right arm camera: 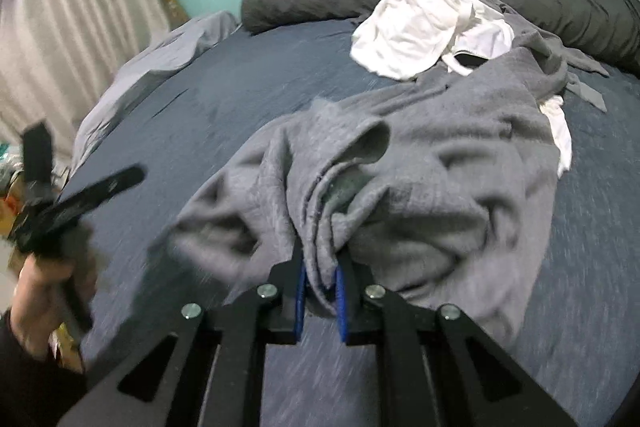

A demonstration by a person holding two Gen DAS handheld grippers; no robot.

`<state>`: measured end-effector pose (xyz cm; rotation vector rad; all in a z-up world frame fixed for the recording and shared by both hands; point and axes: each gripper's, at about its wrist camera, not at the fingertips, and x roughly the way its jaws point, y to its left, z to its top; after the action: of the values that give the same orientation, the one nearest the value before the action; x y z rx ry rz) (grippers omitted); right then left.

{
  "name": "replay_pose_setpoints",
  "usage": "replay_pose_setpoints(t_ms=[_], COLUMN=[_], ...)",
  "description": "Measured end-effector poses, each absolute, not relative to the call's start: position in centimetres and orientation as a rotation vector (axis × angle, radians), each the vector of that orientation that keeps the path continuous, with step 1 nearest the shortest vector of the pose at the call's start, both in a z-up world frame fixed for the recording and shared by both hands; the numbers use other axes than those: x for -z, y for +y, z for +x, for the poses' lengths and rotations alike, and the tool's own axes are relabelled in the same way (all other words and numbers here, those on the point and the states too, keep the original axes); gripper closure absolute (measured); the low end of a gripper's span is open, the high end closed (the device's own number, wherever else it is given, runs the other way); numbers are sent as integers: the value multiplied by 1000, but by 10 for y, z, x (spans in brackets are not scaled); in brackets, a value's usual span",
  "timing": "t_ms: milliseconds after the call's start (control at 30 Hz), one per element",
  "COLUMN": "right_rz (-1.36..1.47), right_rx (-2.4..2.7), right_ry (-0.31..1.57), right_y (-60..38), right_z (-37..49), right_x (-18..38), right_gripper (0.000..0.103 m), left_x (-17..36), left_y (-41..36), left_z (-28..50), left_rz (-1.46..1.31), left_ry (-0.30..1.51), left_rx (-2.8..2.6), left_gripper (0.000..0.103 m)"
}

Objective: Fold clothes

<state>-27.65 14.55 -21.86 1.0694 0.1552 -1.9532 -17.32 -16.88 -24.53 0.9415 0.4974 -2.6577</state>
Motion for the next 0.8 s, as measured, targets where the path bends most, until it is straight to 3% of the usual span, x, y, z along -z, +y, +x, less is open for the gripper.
replay_pose_setpoints(t_ms=[433,600,733,800], right_rz=[1191,1235,1258,1260], right_rx=[1879,1896,1954,1985], right_ry=[225,61,28,-27], right_y=[194,209,226,238], right_z=[-155,-156,-163,-167], right_x=[246,246,242,239], right_gripper=[93,92,86,76], left_x=[238,241,248,251], left_y=[-143,-132,-128,-122], left_z=[-121,-97,-88,-86], left_rz=[939,950,992,1005], left_ry=[439,416,428,419], left_rx=[2669,2678,2686,2699], left_gripper=[0,0,0,0])
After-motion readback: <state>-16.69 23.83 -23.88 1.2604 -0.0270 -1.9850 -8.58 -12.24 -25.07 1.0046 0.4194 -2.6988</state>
